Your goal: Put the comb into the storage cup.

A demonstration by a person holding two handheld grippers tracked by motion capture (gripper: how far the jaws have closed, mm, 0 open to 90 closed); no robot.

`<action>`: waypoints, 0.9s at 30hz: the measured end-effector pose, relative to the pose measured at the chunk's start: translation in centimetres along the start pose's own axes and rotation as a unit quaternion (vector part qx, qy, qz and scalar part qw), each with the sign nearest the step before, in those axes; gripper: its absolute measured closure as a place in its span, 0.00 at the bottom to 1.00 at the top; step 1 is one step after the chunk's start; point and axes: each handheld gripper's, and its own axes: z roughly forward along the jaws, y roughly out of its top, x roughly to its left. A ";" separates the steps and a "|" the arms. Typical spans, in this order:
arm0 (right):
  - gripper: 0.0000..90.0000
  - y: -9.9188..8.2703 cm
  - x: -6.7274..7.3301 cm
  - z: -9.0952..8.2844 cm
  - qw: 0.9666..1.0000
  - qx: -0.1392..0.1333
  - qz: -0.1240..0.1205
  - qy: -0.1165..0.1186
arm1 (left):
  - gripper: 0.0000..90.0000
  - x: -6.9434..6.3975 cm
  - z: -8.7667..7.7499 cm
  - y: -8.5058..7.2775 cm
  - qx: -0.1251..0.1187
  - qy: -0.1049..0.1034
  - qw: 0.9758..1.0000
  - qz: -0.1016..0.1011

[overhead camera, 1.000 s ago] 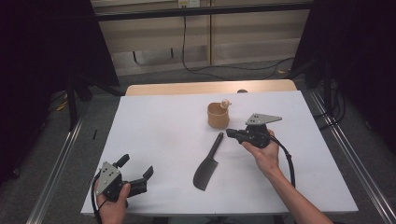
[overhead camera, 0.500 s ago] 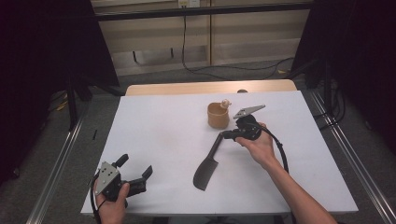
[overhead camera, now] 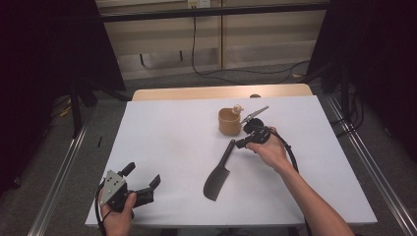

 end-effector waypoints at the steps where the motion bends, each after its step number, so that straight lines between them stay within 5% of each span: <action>1: 1.00 0.0 -0.1 0.1 1.000 0.002 0.001 -0.002 | 0.03 0.0 0.0 0.0 0.001 0.000 1.000 0.001; 27: 1.00 1.1 -0.5 2.8 0.999 0.038 -0.001 -0.025 | 0.03 0.0 -0.1 0.0 0.001 -0.002 1.000 0.001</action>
